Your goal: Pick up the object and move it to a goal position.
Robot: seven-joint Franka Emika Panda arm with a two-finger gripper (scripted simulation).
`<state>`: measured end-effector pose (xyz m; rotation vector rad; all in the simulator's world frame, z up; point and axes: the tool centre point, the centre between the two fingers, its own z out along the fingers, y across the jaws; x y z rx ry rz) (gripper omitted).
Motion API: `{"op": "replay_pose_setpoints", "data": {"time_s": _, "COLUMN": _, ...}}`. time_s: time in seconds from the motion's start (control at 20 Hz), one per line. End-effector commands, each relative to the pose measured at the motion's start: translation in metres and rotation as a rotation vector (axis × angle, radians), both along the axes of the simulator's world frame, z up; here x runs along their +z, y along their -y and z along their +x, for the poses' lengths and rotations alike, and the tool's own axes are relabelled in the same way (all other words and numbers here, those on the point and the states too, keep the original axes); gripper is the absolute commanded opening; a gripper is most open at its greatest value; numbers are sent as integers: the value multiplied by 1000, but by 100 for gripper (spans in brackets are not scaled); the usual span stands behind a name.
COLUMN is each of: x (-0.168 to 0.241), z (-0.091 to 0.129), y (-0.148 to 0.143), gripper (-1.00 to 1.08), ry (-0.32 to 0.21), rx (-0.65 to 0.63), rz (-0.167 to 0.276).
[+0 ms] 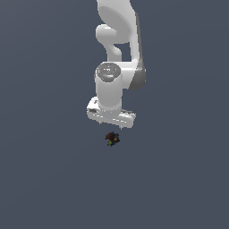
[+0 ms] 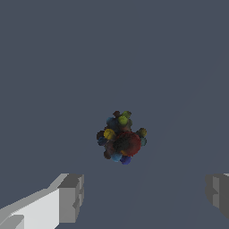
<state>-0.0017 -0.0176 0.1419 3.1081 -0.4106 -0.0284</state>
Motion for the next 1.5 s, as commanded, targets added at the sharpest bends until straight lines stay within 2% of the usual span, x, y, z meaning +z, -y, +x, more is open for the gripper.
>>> {"op": "replay_pose_setpoints", "data": {"time_s": 0.0, "x": -6, "z": 0, "y": -1, "gripper": 100, "ry": 1, "rx": -67, "rz": 1}}
{"op": "replay_pose_setpoints", "data": {"time_s": 0.9, "x": -49, "z": 2, "y": -2, "gripper": 100, "ry": 13, "rx": -567, "rz": 0}}
{"op": "replay_pose_setpoints", "data": {"time_s": 1.45, "x": -61, "z": 3, "y": -2, "gripper": 100, "ry": 19, "rx": -720, "rz": -3}}
